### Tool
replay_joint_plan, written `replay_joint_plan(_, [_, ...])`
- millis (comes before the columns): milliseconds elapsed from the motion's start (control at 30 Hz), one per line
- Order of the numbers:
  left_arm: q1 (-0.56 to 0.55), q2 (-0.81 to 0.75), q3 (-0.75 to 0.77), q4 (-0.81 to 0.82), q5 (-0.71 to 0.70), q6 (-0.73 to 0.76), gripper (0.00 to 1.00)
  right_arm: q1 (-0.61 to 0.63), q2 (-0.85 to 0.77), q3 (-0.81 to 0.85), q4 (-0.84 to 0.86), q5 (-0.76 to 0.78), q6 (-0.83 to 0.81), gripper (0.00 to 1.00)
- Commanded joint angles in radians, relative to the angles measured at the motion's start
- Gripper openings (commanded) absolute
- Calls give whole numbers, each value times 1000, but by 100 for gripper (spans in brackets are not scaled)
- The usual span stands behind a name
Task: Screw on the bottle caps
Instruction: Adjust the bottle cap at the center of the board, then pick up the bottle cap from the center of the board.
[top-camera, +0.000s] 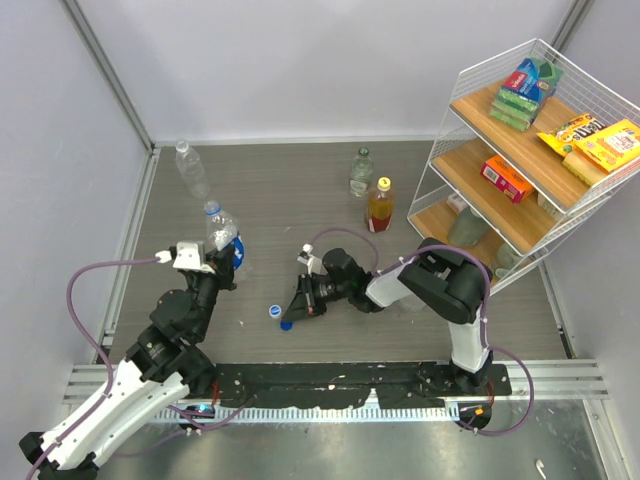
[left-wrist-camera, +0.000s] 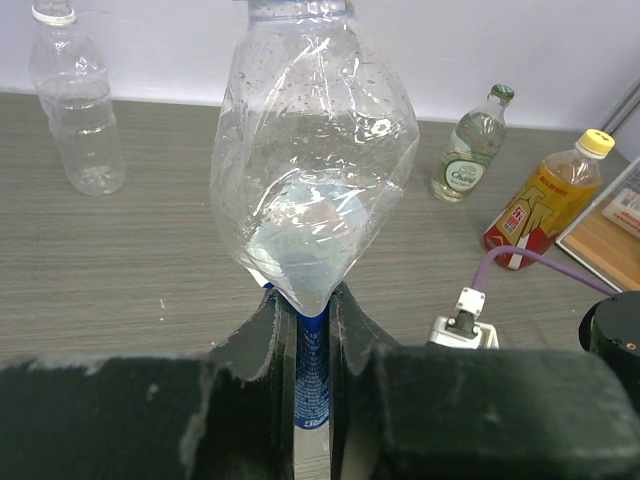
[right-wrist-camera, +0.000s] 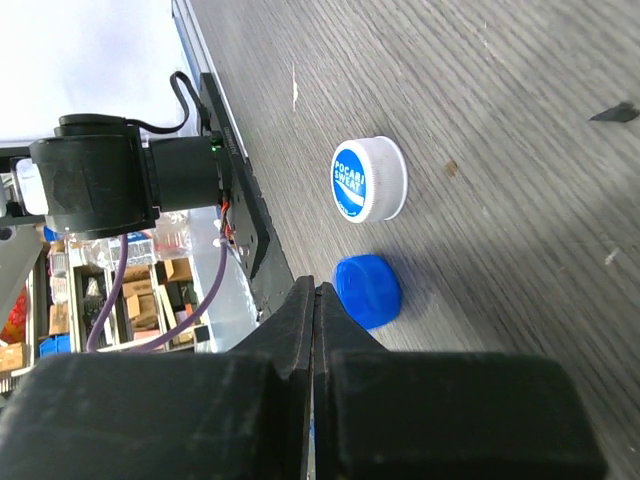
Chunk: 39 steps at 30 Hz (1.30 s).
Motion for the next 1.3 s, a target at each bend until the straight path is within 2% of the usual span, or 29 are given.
replay_joint_plan(0, [1, -14, 1, 45, 6, -20, 0, -7, -79, 20, -6, -8, -19, 1])
replay_joint_plan(100, [1, -17, 0, 45, 9, -21, 0, -7, -71, 6, 127, -86, 78, 1])
replay_joint_plan(133, [1, -16, 0, 45, 11, -21, 0, -7, -62, -6, 261, -104, 178, 1])
replay_joint_plan(200, [1, -17, 0, 45, 9, -21, 0, -6, -34, -10, 362, -135, 254, 1])
replay_joint_plan(233, [1, -17, -3, 45, 11, -21, 0, -4, -37, -2, 332, -123, 190, 1])
replay_joint_plan(267, [1, -19, 0, 45, 11, -21, 0, 0, -46, 15, 184, -106, 133, 6])
replay_joint_plan(300, [1, -19, 0, 45, 11, -21, 0, 3, -80, 32, 85, -36, -25, 15])
replay_joint_plan(333, [1, -20, -2, 43, 9, -21, 0, 20, -97, 77, -165, 4, -103, 24])
replay_joint_plan(367, [1, -20, -3, 45, 9, -21, 0, 33, -137, 119, -357, 101, -246, 27])
replay_joint_plan(467, [1, -19, -2, 45, 11, -21, 0, 107, -191, 197, -622, 350, -468, 40])
replay_joint_plan(567, [1, -22, -2, 45, 11, -23, 0, 184, -211, 265, -805, 484, -652, 49])
replay_joint_plan(667, [1, -28, -3, 45, 9, -24, 0, 249, -220, 285, -830, 593, -766, 55])
replay_joint_plan(900, [0, -34, -7, 45, 9, -24, 0, 347, -148, 380, -929, 819, -872, 59])
replay_joint_plan(1267, [1, -39, -10, 45, 9, -26, 0, 378, -88, 383, -893, 874, -883, 54])
